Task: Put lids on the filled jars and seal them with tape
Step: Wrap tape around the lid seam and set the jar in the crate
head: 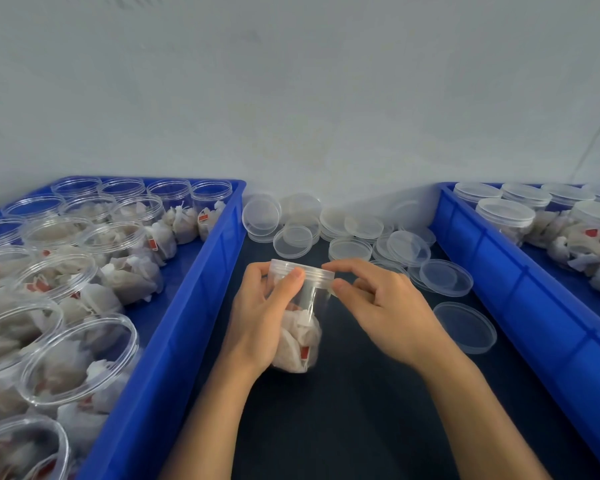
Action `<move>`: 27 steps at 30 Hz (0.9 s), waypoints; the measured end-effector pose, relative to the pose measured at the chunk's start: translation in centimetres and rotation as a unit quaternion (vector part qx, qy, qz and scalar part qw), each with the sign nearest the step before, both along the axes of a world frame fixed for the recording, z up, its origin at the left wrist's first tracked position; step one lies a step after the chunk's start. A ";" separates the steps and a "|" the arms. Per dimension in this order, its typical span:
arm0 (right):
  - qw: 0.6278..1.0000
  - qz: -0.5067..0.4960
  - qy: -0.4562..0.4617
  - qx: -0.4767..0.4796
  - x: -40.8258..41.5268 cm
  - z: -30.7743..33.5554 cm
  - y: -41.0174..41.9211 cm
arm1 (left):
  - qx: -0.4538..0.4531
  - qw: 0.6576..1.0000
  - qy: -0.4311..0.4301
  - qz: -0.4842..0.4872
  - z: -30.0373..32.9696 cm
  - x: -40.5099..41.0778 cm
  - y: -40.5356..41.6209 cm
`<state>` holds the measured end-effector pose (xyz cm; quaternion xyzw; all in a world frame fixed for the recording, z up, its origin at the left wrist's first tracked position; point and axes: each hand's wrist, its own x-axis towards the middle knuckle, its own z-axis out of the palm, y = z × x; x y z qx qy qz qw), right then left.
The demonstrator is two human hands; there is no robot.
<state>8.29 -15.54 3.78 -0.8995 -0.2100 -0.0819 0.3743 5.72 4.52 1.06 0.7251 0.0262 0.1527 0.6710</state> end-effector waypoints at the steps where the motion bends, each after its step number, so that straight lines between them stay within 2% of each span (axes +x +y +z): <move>1: 1.000 -0.002 -0.005 0.000 0.0 0.0 0.1 | 0.001 1.000 0.003 -0.003 -0.1 0.0 0.1; 6: 0.999 -0.012 -0.031 -0.011 -0.2 -0.3 0.5 | 0.020 0.999 0.017 -0.031 0.0 0.0 0.4; 9: 0.999 -0.023 -0.046 -0.016 -0.4 -0.3 0.6 | 0.061 0.998 0.010 -0.021 0.1 -0.3 0.1; 11: 0.997 -0.036 -0.058 -0.022 -0.5 -0.2 0.7 | 0.130 0.991 0.000 0.030 0.2 -0.5 0.0; 13: 0.996 -0.051 -0.063 -0.033 -0.7 0.0 0.9 | 0.206 0.972 -0.014 0.108 0.4 -0.6 -0.2; 15: 0.995 -0.064 -0.072 -0.042 -0.8 0.1 1.3 | 0.256 0.956 -0.017 0.142 0.7 -0.7 -0.5; 22: 0.994 -0.053 -0.074 -0.056 -1.3 0.3 1.9 | 0.259 0.959 0.020 0.115 0.9 -0.6 -1.4; 27: 0.997 -0.023 -0.038 -0.062 -1.2 0.7 1.5 | 0.203 0.972 0.033 0.111 0.4 -0.2 -0.5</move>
